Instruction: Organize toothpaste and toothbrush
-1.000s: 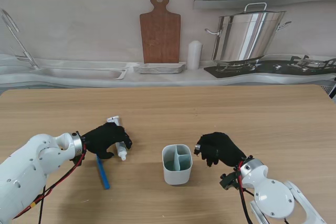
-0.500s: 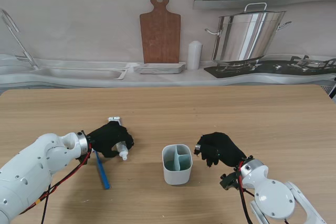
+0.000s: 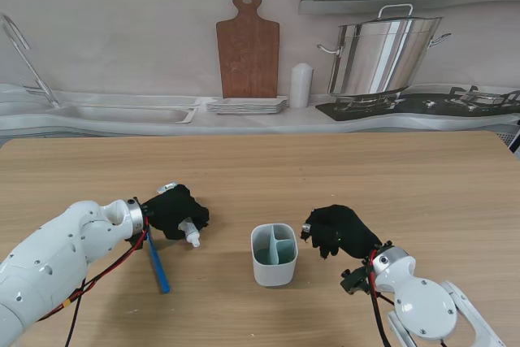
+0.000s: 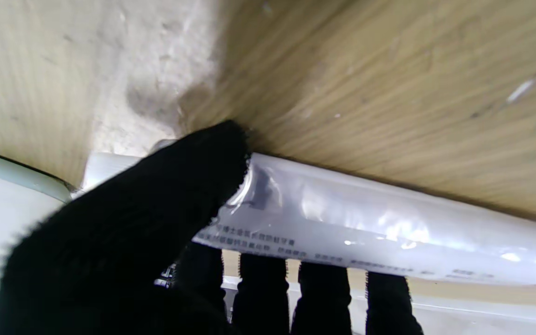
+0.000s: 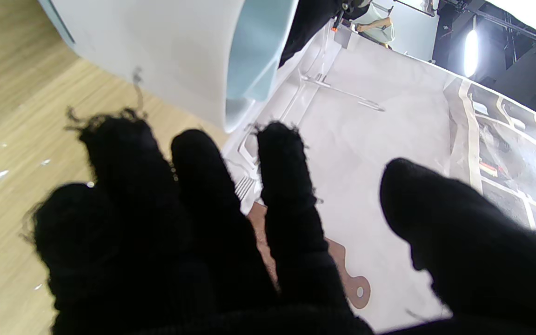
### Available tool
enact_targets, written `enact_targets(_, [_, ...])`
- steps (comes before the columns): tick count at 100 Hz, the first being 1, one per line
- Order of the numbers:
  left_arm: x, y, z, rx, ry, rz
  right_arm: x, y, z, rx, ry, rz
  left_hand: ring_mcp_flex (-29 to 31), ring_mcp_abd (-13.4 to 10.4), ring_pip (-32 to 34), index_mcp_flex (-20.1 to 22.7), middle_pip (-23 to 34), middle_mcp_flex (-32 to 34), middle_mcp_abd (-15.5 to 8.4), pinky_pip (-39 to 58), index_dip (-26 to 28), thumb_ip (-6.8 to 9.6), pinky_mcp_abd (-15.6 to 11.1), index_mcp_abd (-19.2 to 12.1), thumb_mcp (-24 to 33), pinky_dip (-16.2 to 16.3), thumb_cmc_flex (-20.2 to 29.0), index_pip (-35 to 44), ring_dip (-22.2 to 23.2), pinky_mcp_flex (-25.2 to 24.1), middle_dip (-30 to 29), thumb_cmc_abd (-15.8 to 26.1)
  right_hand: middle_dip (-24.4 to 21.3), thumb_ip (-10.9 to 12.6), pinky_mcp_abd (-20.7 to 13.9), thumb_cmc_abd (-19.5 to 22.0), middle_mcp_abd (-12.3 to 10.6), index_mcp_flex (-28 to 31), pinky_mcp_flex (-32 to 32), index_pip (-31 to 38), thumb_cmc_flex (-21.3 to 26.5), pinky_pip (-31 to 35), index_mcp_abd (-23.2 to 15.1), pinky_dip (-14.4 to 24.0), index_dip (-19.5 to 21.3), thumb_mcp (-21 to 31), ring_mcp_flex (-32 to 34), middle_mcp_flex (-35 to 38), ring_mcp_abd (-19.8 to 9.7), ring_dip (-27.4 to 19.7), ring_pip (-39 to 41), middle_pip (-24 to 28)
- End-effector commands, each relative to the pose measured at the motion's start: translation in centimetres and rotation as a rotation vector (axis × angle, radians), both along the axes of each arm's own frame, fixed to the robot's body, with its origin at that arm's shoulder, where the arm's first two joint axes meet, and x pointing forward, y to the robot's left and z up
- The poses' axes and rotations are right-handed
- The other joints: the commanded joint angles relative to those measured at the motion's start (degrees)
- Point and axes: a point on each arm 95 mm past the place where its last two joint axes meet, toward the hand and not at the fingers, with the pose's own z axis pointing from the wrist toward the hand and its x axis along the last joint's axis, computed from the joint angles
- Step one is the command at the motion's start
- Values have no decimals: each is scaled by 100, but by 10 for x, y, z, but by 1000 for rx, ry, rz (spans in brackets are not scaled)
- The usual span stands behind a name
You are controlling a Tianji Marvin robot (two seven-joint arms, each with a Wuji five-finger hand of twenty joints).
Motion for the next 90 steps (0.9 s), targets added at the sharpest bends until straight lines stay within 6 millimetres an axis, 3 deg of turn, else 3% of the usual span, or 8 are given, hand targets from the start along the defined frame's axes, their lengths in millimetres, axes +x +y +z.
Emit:
enact_targets(1, [-12,1,-21,33,61,8,-4,3,-2,2,15,13,289,142,166,562,880,700,-27,199,223,177,-129,-376,484,142,694,642,427,-86,376,344,4,-113,618,-99,265,-110,-121,48,46,-34,-120,72,20,19,77,20,377,30,57,59])
enact_targets(30, [-14,2,-17,6,66,40,-4,3,-2,6,13,15,1047,389,306,987,1528,985,139,1186,632,176,-189,-319,1299,1020,682,868,1454,-135,496,235,4,-112,618,-100,259,-106,-121,54,51,-36,-127,77,17,24,76,26,377,32,61,61])
enact_targets(66, [-18,0,8,-55,-3,91,-4,4,-2,9,10,13,1442,463,790,1122,1851,1015,364,1843,881,65,-415,-141,1578,1786,828,994,1812,510,442,238,5,-117,618,-114,251,-112,-121,59,61,-37,-126,80,9,29,77,23,372,32,62,62])
enact_targets(79, [-18,-1,22,-79,-33,104,-4,4,-2,11,8,13,1563,582,1146,1175,2096,936,554,2249,1026,21,-291,0,1656,2211,1000,1047,2027,900,451,223,6,-120,618,-114,253,-113,-121,63,58,-37,-133,81,7,29,76,22,371,33,64,64])
enact_targets(90, [-19,-3,34,-100,-64,114,-3,4,-2,13,3,11,1696,656,1341,1223,2236,913,638,2388,1098,28,-148,97,1729,2272,1098,1087,2127,1139,460,187,7,-119,618,-123,250,-109,-121,72,65,-38,-124,82,6,40,79,28,360,35,72,69])
